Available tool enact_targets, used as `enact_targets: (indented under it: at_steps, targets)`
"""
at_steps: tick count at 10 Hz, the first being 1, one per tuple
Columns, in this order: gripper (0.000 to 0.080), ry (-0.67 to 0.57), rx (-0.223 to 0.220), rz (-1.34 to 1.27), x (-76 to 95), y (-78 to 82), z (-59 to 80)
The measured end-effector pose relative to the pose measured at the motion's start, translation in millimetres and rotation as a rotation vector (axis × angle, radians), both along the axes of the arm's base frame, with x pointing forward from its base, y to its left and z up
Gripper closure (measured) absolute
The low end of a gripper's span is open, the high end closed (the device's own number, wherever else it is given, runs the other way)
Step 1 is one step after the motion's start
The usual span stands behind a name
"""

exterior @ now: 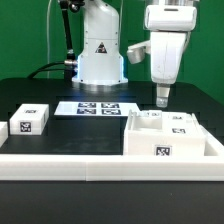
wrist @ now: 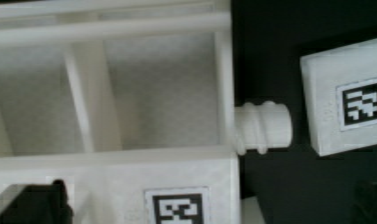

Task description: Assemble cabinet

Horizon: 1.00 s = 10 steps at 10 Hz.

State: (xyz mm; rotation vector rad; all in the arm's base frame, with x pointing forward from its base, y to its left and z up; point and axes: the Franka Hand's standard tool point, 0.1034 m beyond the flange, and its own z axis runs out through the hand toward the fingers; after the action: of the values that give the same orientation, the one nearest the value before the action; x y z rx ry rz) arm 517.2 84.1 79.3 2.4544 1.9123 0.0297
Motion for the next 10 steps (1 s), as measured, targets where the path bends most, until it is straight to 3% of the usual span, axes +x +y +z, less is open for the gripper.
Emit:
enact_targets:
  at_steps: [2, 4, 6, 10]
  targets:
    - [0.0002, -0.002, 0.002, 0.008, -2.3, 0.9, -1.6]
    - [0.0002, 0.005, 0.005, 0.055, -25.0, 4.4, -10.3]
    - [0.0002, 0.016, -0.001, 0.058, -34.0, 11.2, -13.2]
    - [0.0002, 0.019, -0.001, 0.073, -34.9, 9.0, -14.7]
